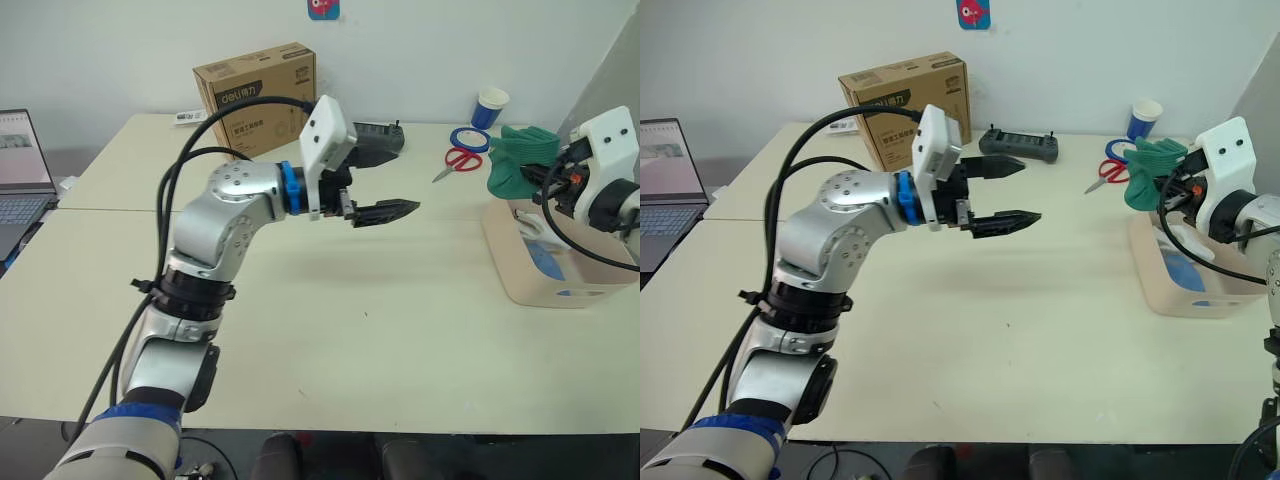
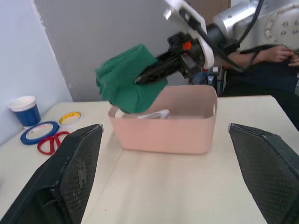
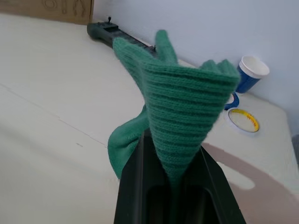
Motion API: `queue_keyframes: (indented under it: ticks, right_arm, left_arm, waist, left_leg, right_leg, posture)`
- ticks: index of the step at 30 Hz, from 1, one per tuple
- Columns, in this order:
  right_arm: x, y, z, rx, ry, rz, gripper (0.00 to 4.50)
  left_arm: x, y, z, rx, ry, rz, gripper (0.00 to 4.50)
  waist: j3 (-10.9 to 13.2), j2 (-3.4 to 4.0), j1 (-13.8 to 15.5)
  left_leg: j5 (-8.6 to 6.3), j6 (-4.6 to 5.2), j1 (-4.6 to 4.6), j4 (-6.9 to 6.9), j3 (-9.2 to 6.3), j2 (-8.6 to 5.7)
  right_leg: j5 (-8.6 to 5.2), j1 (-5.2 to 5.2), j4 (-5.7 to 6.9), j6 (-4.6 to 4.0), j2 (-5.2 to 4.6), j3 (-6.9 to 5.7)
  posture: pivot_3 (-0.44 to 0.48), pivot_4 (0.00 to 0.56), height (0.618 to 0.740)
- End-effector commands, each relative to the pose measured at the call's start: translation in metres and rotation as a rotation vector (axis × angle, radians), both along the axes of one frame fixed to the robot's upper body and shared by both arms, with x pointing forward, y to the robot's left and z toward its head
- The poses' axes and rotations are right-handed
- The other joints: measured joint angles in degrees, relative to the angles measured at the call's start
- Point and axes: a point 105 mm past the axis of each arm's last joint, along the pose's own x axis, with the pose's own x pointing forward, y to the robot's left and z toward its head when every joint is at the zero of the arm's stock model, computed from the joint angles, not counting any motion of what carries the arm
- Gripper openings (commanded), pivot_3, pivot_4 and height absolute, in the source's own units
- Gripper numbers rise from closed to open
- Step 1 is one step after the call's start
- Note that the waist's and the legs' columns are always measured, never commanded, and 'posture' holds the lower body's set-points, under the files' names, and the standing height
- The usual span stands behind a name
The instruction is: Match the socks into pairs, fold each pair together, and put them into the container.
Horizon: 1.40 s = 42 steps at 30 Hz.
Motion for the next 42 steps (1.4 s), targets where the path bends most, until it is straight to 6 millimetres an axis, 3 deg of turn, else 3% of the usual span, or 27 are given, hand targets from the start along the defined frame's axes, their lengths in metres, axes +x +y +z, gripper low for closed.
queue_keyframes:
  ticks: [1, 4, 8, 15, 22, 34, 42]
  right_arm:
    - [-0.002, -0.017, 0.021, -0.234, -0.078, -0.021, 0.00]
    - [-0.001, -0.032, 0.016, -0.455, -0.044, -0.039, 0.00]
    - [0.004, -0.045, 0.005, -0.592, 0.000, -0.035, 0.00]
    - [0.004, -0.077, -0.019, -0.859, 0.064, -0.099, 0.00]
    - [-0.003, -0.084, -0.072, -0.874, 0.239, 0.012, 0.00]
    - [-0.005, -0.078, -0.078, -0.838, 0.398, 0.182, 0.00]
    - [-0.004, -0.074, -0.078, -0.816, 0.470, 0.253, 2.55]
  left_arm:
    - [-0.003, -0.014, 0.009, -0.008, -0.057, -0.027, 4.48]
    - [-0.006, -0.029, 0.013, -0.022, -0.067, -0.042, 4.48]
    - [-0.016, -0.044, 0.018, -0.050, -0.063, -0.092, 4.48]
    - [-0.025, -0.046, 0.005, -0.038, -0.033, -0.110, 4.48]
    - [-0.037, -0.052, -0.016, 0.064, 0.006, -0.143, 4.48]
    - [-0.039, -0.057, -0.023, 0.102, 0.001, -0.139, 4.48]
    - [-0.035, -0.053, -0.026, 0.123, -0.006, -0.123, 4.50]
  waist:
    - [0.01, 0.02, 0.11]
    - [0.01, 0.02, 0.14]
    - [0.02, 0.01, 0.03]
    - [0.01, 0.14, -0.02]
    - [0.01, 0.14, 0.07]
    - [0.02, 0.19, -0.10]
    - [0.02, 0.19, -0.11]
  left_leg:
    - [0.00, 0.00, 0.00, 0.00, 0.02, -0.01]
    - [0.00, 0.00, 0.00, 0.00, 0.05, -0.01]
    - [0.00, -0.01, 0.02, 0.01, 0.10, -0.02]
    - [0.02, -0.02, 0.12, 0.01, 0.10, -0.02]
    - [0.03, -0.05, 0.16, 0.11, 0.08, -0.05]
    - [0.03, -0.04, 0.21, 0.44, 0.05, -0.05]
    - [0.02, -0.03, 0.18, 0.62, 0.04, -0.05]
  right_leg:
    - [0.00, 0.00, 0.00, 0.00, -0.01, 0.01]
    - [-0.01, 0.00, -0.01, 0.02, -0.03, 0.02]
    - [-0.01, 0.01, 0.00, 0.02, -0.04, 0.07]
    - [-0.01, 0.02, 0.13, 0.02, -0.04, 0.08]
    - [0.00, 0.11, 0.19, 0.01, -0.07, 0.07]
    - [0.02, 0.25, 0.26, 0.03, -0.07, 0.07]
    - [0.09, 0.30, 0.29, -0.06, -0.07, 0.08]
  posture:
    - [0.000, 0.150, 0.740]
    - [0.000, 0.150, 0.740]
    - [0.000, 0.150, 0.740]
    - [0.000, 0.150, 0.740]
    - [0.000, 0.150, 0.740]
    - [0.000, 0.150, 0.740]
    - [0.000, 0.150, 0.740]
